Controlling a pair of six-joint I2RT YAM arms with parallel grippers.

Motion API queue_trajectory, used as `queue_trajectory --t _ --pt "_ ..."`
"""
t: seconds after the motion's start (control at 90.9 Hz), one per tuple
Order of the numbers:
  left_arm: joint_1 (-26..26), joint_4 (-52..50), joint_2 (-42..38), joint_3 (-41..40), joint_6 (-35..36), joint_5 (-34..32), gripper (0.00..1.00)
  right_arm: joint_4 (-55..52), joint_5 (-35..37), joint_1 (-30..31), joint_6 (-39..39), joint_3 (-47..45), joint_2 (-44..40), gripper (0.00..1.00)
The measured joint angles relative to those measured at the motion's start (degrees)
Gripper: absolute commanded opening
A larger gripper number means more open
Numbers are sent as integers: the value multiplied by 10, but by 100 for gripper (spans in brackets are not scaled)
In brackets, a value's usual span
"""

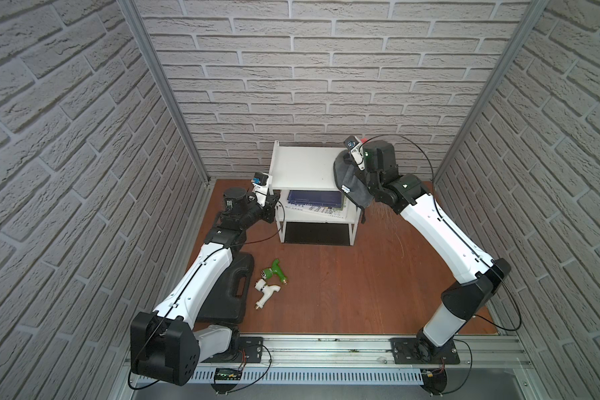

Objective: Wipe the bookshelf clean with a cloth
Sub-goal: Wipe the dust from the shelf.

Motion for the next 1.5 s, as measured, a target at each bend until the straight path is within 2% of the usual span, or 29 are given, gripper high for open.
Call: queue_trajectory --t 0.231,0.484,0.572,0.759,0.979,1.144,1.342,1.496 --pt "1 -3 0 1 2 10 0 -25 32 15 -36 66 40 3" --pt "-1 -17 7 13 15 10 0 -49 -81 120 -11 96 42 3" --pt "-1 -24 9 18 16 10 0 -41 -86 136 -4 99 54 3" --pt "-1 -24 9 18 17 11 0 -7 -12 101 -3 94 104 3" --pt "-2 -23 11 19 19 19 0 38 70 45 -21 67 95 2" --pt "1 -21 16 21 24 30 0 73 86 21 -31 67 107 2" --pt "7 -45 26 40 29 42 0 75 85 14 -35 182 195 3" --pt "7 -59 29 48 35 42 0 100 71 23 -54 344 316 3"
